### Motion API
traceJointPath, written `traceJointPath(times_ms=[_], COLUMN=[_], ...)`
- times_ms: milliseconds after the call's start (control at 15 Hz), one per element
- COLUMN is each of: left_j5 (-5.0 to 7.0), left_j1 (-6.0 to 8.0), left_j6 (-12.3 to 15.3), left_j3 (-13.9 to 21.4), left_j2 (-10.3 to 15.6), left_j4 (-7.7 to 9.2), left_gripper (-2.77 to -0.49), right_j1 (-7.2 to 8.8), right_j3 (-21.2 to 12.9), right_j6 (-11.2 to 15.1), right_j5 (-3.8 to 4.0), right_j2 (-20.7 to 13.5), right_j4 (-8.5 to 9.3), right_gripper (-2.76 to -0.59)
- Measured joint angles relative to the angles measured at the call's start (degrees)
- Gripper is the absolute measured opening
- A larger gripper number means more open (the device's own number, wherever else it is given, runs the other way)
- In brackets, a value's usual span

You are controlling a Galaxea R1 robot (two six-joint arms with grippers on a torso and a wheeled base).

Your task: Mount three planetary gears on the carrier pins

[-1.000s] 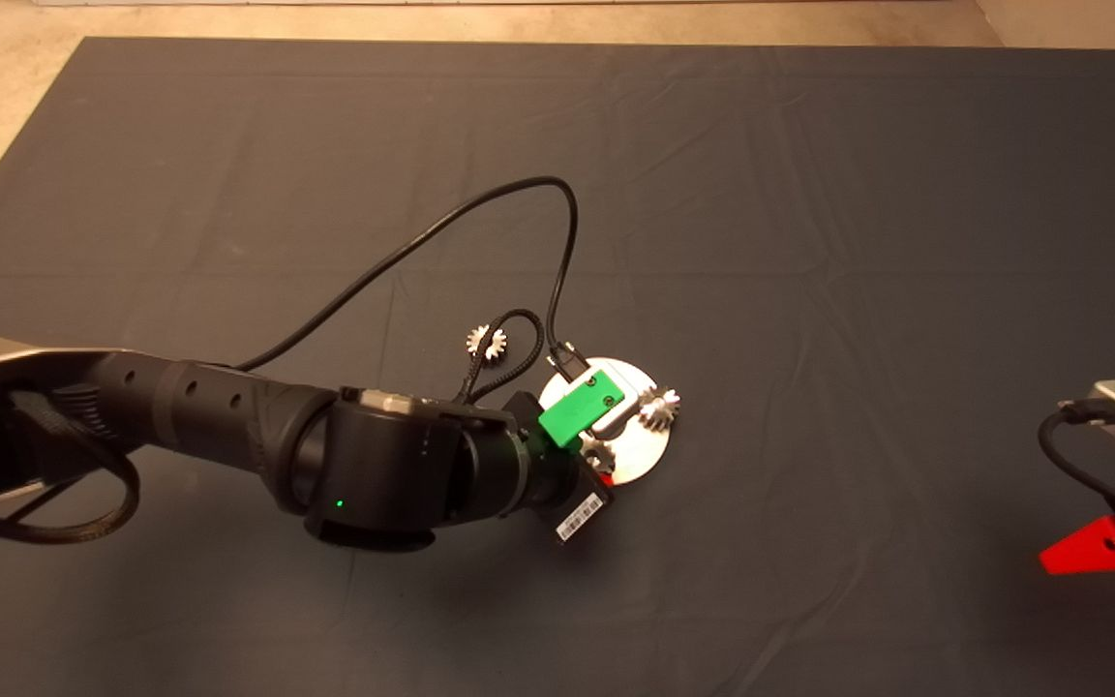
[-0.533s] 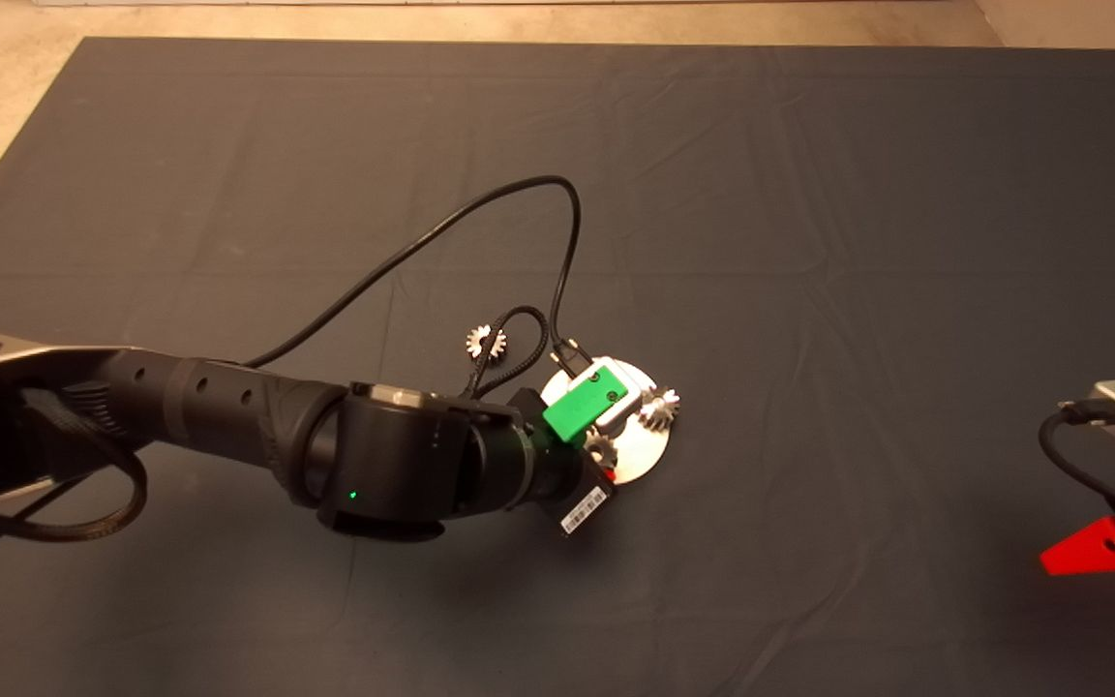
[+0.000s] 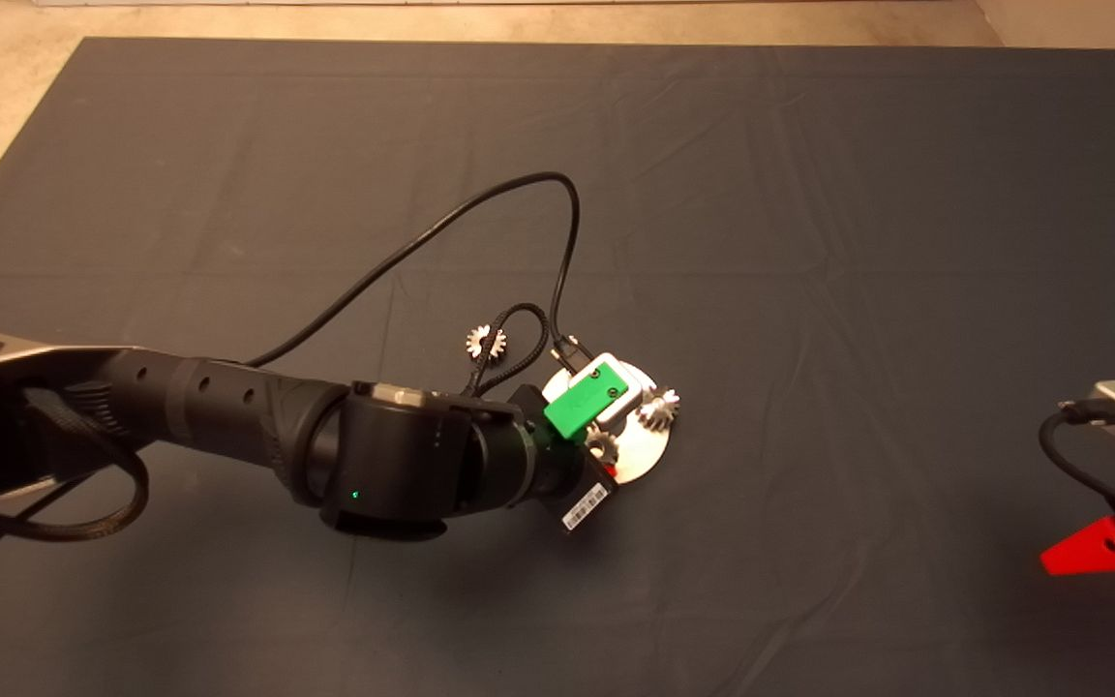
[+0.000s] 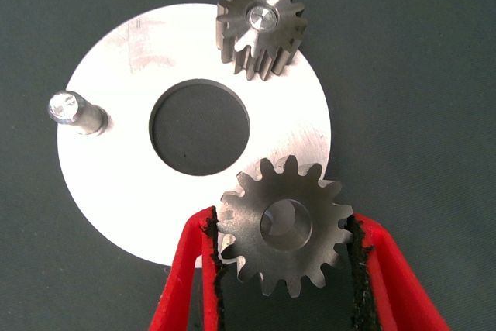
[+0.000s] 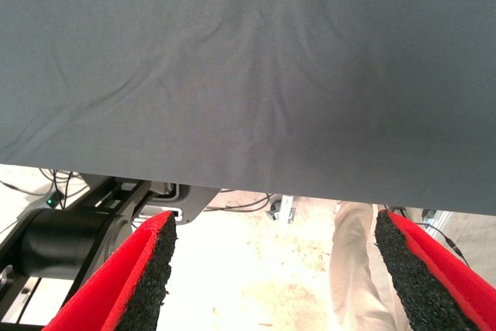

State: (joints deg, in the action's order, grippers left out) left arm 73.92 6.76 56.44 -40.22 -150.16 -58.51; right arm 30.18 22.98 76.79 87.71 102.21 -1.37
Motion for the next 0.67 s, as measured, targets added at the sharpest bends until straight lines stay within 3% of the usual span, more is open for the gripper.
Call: traceJointPath(times_ms=[200, 333, 467, 667], left_j5=[-0.01, -0.01, -0.07, -0.09], left_j1=[-0.26, -1.21, -2.34, -2.33], left_j6=[0.0, 0.0, 0.0, -0.1], left_j3=[0.0, 0.0, 0.0, 0.0], left_j2=[0.0, 0.0, 0.0, 0.0], left_j4=[-0.11, -1.88, -2.62, -2.65], left_gripper=[-2.56, -2.56, -2.56, -2.56], right_j1=[0.0, 0.0, 0.0, 0.0], right_j3=[0.0, 0.0, 0.0, 0.0], right_j6=[0.0, 0.0, 0.0, 0.0], right_j5=[0.0, 0.0, 0.0, 0.0], right_j2=[0.0, 0.0, 0.0, 0.0], right_j4=[0.05, 0.16, 0.24, 0.38], right_gripper=[-1.47, -1.47, -1.47, -1.47])
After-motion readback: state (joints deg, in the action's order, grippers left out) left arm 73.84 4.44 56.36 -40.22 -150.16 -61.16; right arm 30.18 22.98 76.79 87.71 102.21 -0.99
